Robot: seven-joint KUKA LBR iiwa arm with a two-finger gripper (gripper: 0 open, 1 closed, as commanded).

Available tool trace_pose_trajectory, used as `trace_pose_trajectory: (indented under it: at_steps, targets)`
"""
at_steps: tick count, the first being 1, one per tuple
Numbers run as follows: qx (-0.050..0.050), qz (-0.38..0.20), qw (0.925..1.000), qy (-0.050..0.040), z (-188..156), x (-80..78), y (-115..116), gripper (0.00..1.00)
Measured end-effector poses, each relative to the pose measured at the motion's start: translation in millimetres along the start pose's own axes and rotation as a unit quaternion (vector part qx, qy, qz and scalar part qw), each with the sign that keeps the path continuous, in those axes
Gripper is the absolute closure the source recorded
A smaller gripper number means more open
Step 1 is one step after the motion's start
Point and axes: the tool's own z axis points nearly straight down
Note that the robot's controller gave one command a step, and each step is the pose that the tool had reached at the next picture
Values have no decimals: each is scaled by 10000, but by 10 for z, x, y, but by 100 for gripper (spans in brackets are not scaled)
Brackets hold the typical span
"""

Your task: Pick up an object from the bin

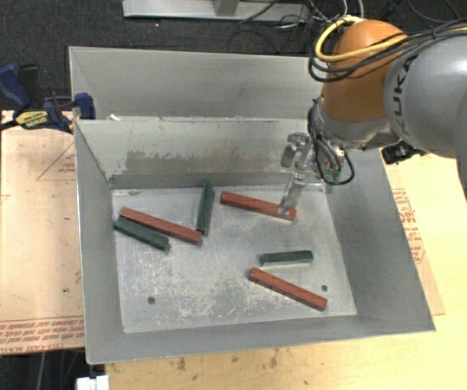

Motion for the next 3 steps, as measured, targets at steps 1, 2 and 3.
trace_pose_trajectory:
  at_steps: [1, 2, 3]
  targets:
    - [-7, -36, 10000, -20, 531, 152, -209, 0]
    - [-8, 349, 9994, -1, 922, 77, 60, 100]
    - [-7, 348, 9994, -2, 923, 77, 60, 100]
